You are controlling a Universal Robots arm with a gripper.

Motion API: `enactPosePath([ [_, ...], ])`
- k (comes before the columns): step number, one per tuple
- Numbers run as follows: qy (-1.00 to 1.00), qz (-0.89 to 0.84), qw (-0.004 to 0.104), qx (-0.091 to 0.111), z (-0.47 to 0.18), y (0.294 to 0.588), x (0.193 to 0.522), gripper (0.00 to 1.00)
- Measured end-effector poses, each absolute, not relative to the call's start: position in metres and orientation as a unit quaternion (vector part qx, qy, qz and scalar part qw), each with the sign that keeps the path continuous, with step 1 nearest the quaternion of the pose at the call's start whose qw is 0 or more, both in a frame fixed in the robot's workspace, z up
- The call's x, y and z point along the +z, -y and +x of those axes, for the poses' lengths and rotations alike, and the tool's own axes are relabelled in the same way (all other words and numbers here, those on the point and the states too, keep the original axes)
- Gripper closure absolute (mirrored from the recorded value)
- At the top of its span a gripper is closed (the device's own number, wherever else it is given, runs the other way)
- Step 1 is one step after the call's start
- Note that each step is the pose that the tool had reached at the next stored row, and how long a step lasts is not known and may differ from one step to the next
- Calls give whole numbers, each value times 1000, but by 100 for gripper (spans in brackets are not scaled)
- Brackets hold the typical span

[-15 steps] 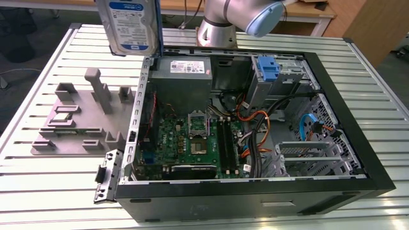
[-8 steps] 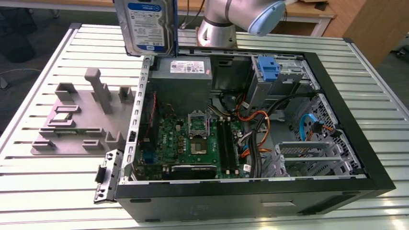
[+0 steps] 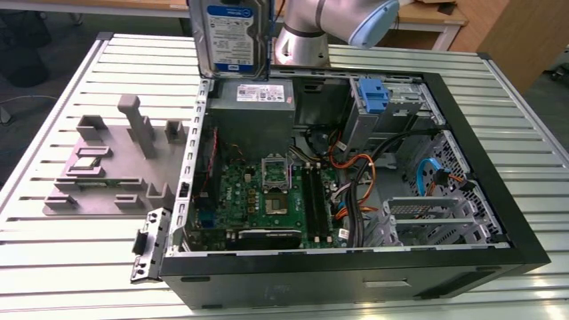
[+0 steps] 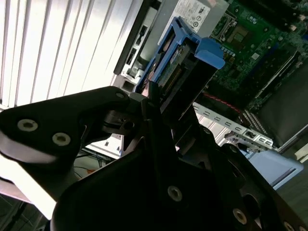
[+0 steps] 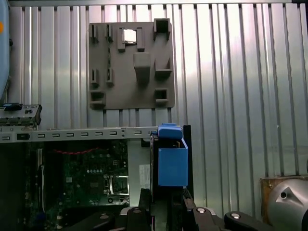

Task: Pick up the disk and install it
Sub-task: 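Pick up the disk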

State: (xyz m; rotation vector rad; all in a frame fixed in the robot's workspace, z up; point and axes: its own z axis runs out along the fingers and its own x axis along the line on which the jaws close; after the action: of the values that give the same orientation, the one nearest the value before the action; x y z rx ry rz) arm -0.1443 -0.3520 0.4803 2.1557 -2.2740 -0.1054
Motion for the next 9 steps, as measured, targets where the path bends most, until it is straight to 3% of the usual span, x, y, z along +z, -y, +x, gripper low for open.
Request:
enactPosePath([
  [9, 725, 688, 4, -34, -103, 352, 480, 65],
])
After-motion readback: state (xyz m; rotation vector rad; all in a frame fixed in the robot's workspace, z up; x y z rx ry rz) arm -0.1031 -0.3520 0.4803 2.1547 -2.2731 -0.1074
